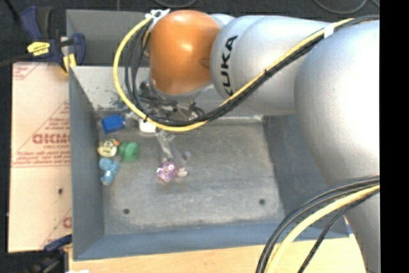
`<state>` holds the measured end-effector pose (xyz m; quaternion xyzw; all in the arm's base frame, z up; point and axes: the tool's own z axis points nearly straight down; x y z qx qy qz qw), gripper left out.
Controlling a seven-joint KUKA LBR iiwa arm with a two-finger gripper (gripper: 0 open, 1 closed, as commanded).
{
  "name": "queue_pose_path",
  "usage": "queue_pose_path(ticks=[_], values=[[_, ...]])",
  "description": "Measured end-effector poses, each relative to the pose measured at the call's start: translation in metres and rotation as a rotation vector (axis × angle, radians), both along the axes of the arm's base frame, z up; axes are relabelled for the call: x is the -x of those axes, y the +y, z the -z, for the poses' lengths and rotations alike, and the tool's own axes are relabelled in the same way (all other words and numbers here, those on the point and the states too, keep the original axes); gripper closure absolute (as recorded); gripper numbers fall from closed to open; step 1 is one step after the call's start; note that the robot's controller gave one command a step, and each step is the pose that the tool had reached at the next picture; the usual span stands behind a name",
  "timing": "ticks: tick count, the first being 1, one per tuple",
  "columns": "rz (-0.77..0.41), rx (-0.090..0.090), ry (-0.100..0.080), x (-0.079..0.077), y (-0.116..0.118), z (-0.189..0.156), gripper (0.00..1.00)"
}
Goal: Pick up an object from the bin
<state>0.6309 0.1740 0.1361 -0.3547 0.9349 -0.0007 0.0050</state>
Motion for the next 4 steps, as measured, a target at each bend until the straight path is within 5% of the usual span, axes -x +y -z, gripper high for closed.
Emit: queue_pose_path(ticks=[1,2,4], values=[[-0.044,-0.003,0.0,0.038,-0.051,0.05,0.0],[0.0,-0.004,-0.007,0.015,0.008,0.063,1.0],[0.002,-0.005,-0.006,0.016,0.007,0.063,1.0]])
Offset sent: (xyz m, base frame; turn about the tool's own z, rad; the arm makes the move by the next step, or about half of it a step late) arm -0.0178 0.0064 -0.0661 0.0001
